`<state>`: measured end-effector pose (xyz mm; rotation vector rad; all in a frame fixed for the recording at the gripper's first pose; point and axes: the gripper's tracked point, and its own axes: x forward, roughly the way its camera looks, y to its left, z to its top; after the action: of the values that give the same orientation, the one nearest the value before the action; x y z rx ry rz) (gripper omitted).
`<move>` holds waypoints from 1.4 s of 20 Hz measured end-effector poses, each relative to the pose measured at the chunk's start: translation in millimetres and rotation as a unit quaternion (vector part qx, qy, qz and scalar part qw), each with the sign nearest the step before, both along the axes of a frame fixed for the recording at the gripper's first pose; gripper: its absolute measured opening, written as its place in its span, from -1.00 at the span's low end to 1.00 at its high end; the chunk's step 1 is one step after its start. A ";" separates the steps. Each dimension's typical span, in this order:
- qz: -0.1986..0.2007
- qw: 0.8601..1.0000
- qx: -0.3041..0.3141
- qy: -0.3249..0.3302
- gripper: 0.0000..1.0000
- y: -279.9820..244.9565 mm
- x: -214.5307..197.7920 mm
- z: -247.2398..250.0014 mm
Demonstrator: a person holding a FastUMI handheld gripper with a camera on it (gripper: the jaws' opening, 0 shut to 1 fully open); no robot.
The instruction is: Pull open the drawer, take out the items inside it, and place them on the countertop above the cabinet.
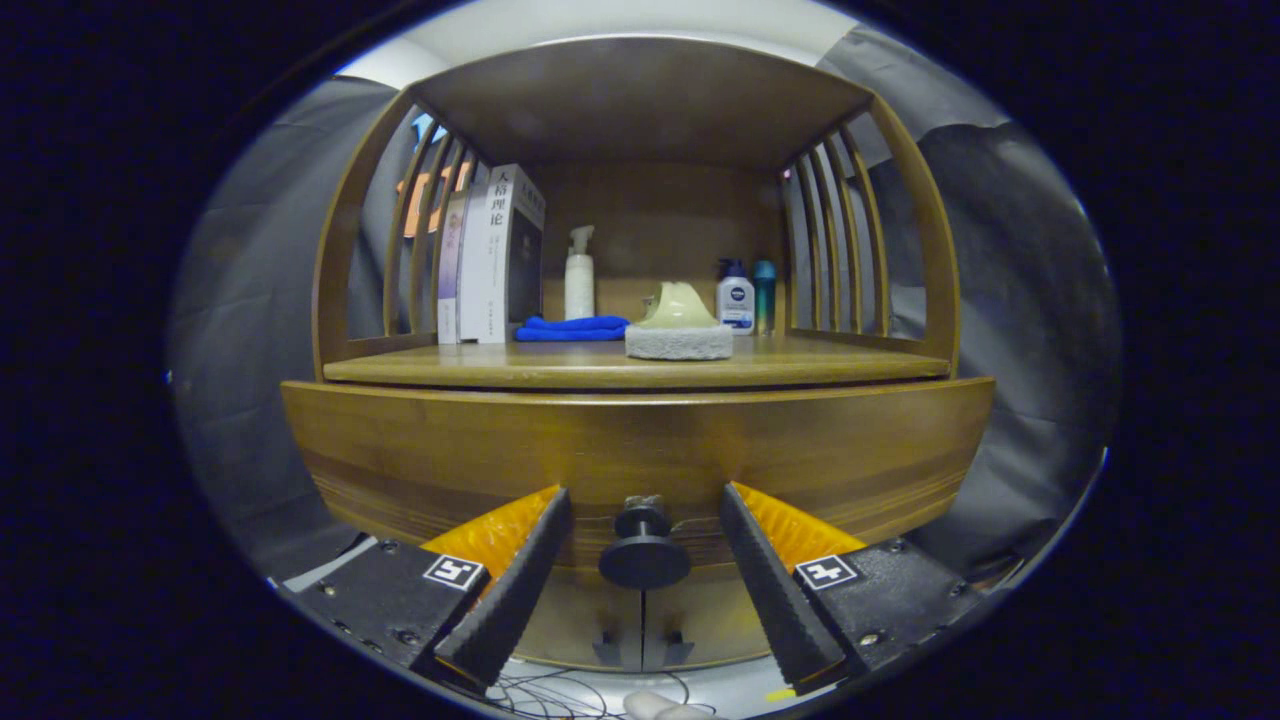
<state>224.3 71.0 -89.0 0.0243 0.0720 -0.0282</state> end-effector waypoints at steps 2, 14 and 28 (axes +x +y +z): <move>0.001 1.000 -0.004 -0.001 0.97 -1.1 7.6 0.5; 0.008 1.000 -0.005 -0.007 0.97 -2.6 29.8 4.7; 0.028 0.999 -0.010 0.027 0.98 -19.7 -16.7 23.3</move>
<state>207.6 51.3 -65.7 0.0007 0.1262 0.0254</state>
